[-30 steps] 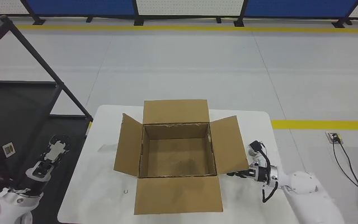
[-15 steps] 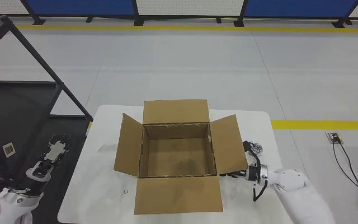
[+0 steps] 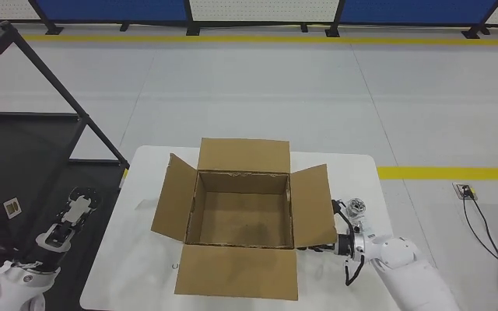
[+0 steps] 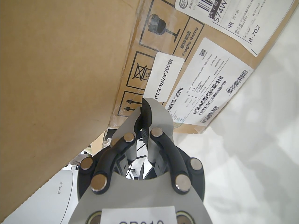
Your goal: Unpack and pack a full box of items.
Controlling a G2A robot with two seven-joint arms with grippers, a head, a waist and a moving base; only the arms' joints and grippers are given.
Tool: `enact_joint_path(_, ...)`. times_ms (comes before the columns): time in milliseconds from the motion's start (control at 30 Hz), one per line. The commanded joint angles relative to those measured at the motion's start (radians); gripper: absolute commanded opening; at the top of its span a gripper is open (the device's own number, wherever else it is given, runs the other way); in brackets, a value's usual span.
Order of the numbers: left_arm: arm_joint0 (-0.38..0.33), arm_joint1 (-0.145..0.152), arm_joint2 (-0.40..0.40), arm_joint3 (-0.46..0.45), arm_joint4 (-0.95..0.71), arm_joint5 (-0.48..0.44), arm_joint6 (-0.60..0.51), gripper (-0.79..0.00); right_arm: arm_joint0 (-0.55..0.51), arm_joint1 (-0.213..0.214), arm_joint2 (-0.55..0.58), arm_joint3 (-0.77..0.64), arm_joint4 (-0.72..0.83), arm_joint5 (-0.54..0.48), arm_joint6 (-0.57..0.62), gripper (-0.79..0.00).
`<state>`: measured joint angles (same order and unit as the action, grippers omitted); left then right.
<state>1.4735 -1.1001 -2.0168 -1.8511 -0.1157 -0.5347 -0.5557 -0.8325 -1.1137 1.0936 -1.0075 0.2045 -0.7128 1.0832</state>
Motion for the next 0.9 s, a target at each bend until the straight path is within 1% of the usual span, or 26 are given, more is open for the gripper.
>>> enact_joint_path(0,0.0,0.0,0.0,0.0,0.0,0.0,0.0,0.0,0.0,0.001,0.0,0.0,0.0,0.0,-0.003,-0.785)
enact_joint_path(100,0.0,0.0,0.0,0.0,0.0,0.0,0.0,0.0,0.001,0.01,0.027,0.014,0.004,-0.002,-0.011,-0.785)
enact_joint_path(200,0.0,0.0,0.0,0.0,0.0,0.0,0.0,0.0,-0.004,0.03,0.081,0.018,-0.024,-0.004,-0.014,-0.785)
enact_joint_path(233,0.0,0.0,0.0,0.0,0.0,0.0,0.0,0.0,-0.008,0.038,0.104,0.014,-0.032,-0.004,-0.014,-0.763)
enact_joint_path(333,0.0,0.0,0.0,0.0,0.0,0.0,0.0,0.0,-0.036,0.067,0.183,-0.008,-0.057,-0.006,-0.012,-0.551)
enact_joint_path(367,0.0,0.0,0.0,0.0,0.0,0.0,0.0,0.0,-0.047,0.077,0.213,-0.019,-0.069,-0.005,-0.014,-0.456)
enact_joint_path(400,0.0,0.0,0.0,0.0,0.0,0.0,0.0,0.0,-0.061,0.087,0.244,-0.034,-0.089,-0.007,-0.022,-0.406)
enact_joint_path(467,0.0,0.0,0.0,0.0,0.0,0.0,0.0,0.0,-0.096,0.108,0.306,-0.073,-0.13,-0.003,-0.038,-0.095)
enact_joint_path(500,0.0,0.0,0.0,0.0,0.0,0.0,0.0,0.0,-0.117,0.117,0.34,-0.093,-0.154,0.002,-0.053,-0.009)
enact_joint_path(667,0.0,0.0,0.0,0.0,0.0,0.0,0.0,0.0,-0.228,0.158,0.482,-0.226,-0.296,0.049,-0.099,0.0)
enact_joint_path(767,0.0,0.0,0.0,0.0,0.0,0.0,0.0,0.0,-0.281,0.175,0.537,-0.305,-0.419,0.083,-0.108,0.0)
enact_joint_path(867,0.0,0.0,0.0,0.0,0.0,0.0,0.0,0.0,-0.323,0.189,0.572,-0.357,-0.518,0.075,-0.106,0.0)
